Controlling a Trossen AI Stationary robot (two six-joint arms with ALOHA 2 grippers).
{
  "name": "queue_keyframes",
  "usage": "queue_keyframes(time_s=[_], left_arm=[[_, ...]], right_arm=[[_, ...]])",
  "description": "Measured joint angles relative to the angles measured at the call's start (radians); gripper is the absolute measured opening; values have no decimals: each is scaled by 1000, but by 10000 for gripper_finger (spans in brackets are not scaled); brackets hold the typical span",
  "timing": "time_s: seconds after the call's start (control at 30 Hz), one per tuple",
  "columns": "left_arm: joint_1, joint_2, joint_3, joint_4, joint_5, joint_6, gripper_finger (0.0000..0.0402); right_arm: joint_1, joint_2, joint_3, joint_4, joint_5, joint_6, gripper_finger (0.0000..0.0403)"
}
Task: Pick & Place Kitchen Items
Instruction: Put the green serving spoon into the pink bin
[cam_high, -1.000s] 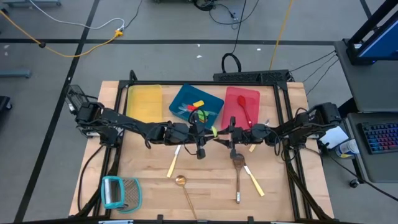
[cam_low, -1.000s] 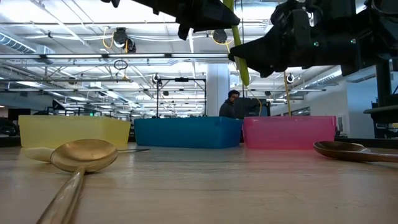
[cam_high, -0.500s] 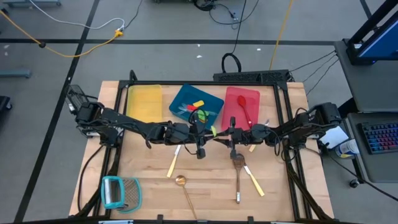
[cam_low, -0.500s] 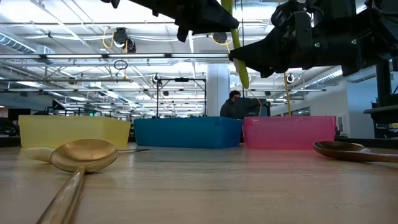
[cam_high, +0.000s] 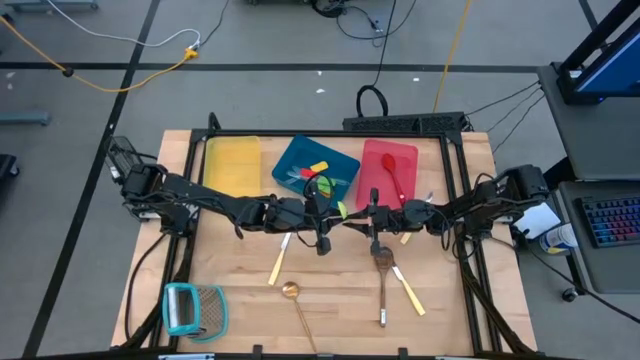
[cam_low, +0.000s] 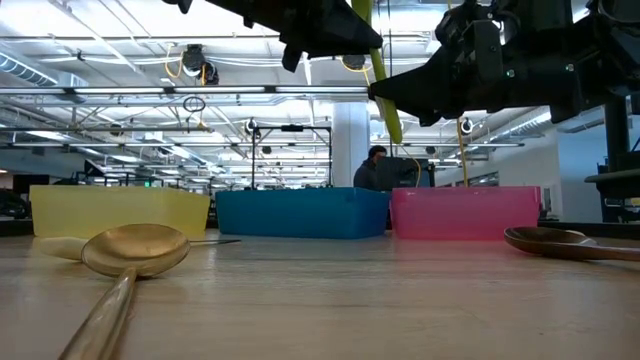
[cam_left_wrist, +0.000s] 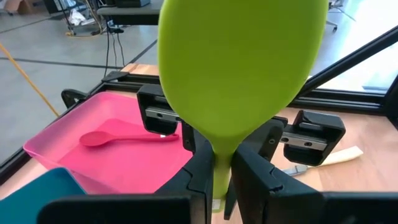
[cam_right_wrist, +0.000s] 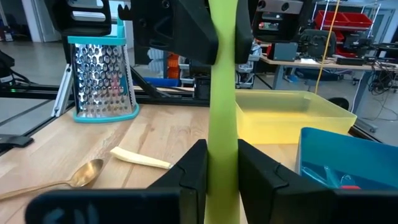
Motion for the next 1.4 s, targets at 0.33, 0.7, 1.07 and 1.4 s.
queue_keyframes(time_s=[0.33, 0.7, 1.07, 1.4], left_arm=[[3, 0, 0, -25, -10, 50, 56], [14, 0, -1, -43, -5, 83, 171], [19, 0, -1, -61, -41, 83, 191], [19, 0, -1, -64, -51, 107, 187]], right_arm=[[1, 0, 0, -22, 84, -2, 57], [-1, -31, 0, -13, 158, 10, 58], [-1, -202, 0, -200, 249, 11, 58], [-1, -402, 0, -580, 584, 157, 59]])
